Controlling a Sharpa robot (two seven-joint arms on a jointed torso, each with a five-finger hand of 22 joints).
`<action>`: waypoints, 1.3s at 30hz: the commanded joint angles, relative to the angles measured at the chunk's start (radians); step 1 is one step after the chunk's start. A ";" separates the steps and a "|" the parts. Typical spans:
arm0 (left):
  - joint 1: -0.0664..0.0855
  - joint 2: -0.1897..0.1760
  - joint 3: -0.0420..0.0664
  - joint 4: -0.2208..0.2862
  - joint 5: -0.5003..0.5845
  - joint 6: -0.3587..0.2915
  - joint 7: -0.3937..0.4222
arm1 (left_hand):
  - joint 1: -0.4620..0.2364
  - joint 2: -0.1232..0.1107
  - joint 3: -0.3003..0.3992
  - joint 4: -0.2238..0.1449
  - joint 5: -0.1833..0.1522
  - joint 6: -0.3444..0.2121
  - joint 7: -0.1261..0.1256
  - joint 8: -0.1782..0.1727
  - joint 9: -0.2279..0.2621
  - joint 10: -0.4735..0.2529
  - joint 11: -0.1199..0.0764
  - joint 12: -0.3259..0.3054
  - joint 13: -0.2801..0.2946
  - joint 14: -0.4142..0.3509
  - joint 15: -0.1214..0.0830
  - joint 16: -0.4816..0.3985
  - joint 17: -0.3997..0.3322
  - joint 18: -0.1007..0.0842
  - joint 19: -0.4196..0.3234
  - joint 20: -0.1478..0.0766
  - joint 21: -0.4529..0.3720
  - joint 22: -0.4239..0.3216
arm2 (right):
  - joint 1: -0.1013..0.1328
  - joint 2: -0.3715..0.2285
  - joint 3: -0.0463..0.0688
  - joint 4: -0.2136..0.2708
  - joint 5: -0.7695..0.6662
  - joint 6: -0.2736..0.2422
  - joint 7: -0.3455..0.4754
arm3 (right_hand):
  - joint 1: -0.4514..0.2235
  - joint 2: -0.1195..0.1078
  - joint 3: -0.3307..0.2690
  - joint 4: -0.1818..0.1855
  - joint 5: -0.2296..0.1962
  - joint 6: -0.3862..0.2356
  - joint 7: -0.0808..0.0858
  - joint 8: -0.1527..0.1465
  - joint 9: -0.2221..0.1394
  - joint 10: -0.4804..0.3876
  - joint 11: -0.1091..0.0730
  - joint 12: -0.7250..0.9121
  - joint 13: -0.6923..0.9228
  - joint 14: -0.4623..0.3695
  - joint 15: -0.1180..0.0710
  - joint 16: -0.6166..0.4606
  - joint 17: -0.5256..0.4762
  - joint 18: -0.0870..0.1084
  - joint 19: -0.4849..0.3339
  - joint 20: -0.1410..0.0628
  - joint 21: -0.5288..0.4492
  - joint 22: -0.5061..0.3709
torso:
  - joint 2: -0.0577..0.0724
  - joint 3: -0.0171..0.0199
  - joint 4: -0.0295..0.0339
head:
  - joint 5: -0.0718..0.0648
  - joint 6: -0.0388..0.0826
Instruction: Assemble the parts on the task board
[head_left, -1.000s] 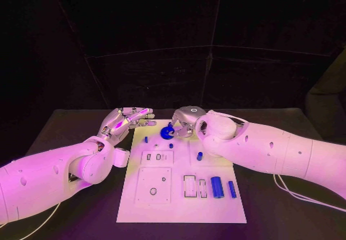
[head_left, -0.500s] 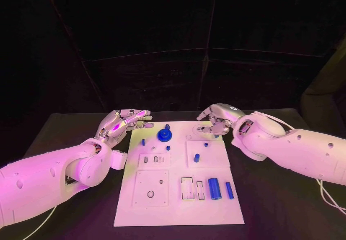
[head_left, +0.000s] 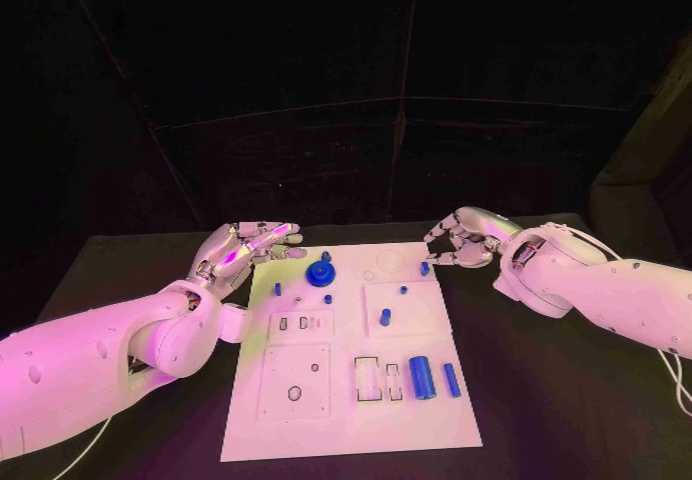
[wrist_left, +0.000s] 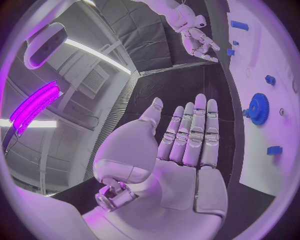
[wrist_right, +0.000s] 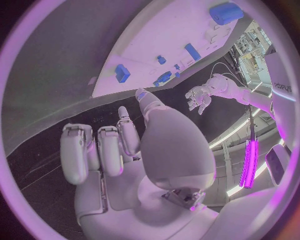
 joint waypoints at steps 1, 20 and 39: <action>0.001 0.002 0.001 -0.001 -0.001 0.014 0.008 | -0.005 0.009 0.003 0.003 0.002 -0.006 0.006 -0.005 -0.001 -0.002 0.007 -0.006 -0.001 0.000 0.006 -0.004 0.001 0.007 0.002 0.003 -0.005 -0.001 | -0.007 0.001 0.000 -0.015 0.037 0.032 0.065 | 0.012 0.001 -0.001 -0.005 -0.007 -0.002 0.003 -0.002 -0.001 -0.001 -0.004 -0.004 0.033 0.073 0.000 0.005 0.118 -0.020 0.020 0.000 0.003 0.153 | 0.001 0.0000 0.0023 | -0.003 -0.002; 0.000 0.003 0.001 -0.010 -0.001 0.014 0.008 | -0.005 0.009 0.003 0.003 0.002 -0.006 0.006 -0.005 -0.001 -0.002 0.007 -0.006 -0.001 0.000 0.006 -0.004 0.001 0.007 0.002 0.003 -0.005 -0.001 | -0.049 0.023 0.000 -0.061 0.039 0.053 0.102 | 0.028 0.009 -0.003 -0.019 -0.009 -0.004 0.004 -0.002 -0.001 -0.003 -0.003 -0.006 0.032 0.073 0.000 0.005 0.119 -0.020 0.019 0.000 0.002 0.150 | 0.000 -0.0021 0.0006 | -0.004 -0.008; 0.000 0.004 0.001 -0.015 -0.001 0.018 0.005 | -0.005 0.009 0.003 0.003 0.002 -0.006 0.006 -0.005 -0.001 -0.002 0.007 -0.006 -0.001 0.000 0.006 -0.004 0.001 0.007 0.002 0.003 -0.005 -0.001 | -0.052 0.055 0.000 -0.110 0.041 0.049 0.100 | 0.045 0.043 0.004 -0.033 -0.018 0.010 0.005 0.004 0.001 0.001 -0.003 -0.001 0.037 0.074 0.001 0.007 0.124 -0.021 0.022 0.000 0.004 0.155 | 0.000 -0.0023 0.0010 | -0.003 -0.012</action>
